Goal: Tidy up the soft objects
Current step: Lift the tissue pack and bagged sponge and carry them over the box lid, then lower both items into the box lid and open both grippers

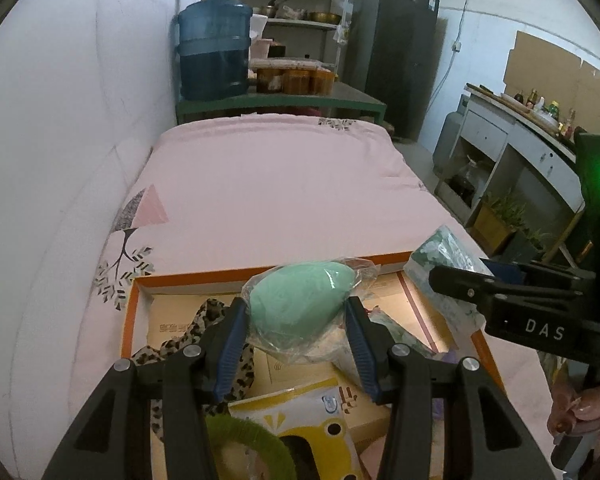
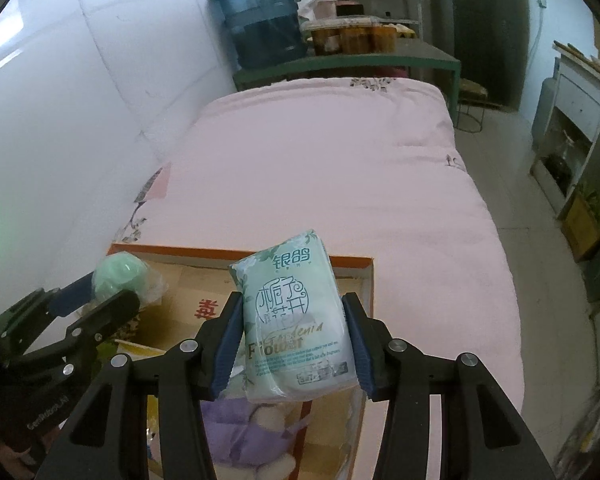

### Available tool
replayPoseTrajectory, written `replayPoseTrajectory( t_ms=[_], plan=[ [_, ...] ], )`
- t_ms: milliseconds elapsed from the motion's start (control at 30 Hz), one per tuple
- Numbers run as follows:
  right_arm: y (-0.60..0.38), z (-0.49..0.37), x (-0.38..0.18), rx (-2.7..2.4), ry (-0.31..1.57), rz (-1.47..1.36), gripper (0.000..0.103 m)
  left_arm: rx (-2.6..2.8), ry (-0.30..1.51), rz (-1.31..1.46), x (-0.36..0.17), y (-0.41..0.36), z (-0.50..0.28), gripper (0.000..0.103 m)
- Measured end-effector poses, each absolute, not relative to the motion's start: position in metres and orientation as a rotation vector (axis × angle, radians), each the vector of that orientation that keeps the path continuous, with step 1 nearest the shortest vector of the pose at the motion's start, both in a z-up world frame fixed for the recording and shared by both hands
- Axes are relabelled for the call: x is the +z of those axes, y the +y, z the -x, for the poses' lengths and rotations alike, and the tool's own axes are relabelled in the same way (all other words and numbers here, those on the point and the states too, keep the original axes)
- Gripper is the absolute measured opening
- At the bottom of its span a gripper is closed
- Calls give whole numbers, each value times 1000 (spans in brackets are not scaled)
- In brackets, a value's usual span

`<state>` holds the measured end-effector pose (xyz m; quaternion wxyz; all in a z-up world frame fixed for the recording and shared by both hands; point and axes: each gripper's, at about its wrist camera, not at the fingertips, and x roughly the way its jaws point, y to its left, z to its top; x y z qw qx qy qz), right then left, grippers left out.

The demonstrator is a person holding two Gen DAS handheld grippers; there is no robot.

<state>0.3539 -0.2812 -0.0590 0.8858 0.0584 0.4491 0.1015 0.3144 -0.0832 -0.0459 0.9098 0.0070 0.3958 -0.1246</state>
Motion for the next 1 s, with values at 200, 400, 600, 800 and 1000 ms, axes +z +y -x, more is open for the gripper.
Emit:
replayPoseTrajectory(
  t_ms=[200, 400, 600, 800, 1000],
  plan=[
    [-284, -366, -70, 218, 966, -132, 51, -251, 851, -15, -55, -86, -324, 49],
    [-284, -371, -80, 217, 981, -130, 51, -244, 869, -32, -64, -90, -331, 49],
    [-281, -375, -91, 225, 1004, -127, 51, -241, 889, -41, -72, -93, -336, 49],
    [-280, -379, -101, 235, 1024, -123, 51, -242, 904, -55, -80, -96, -339, 49],
    [-278, -379, -105, 240, 1032, -117, 51, -246, 924, -55, -87, -96, -343, 49]
  ],
)
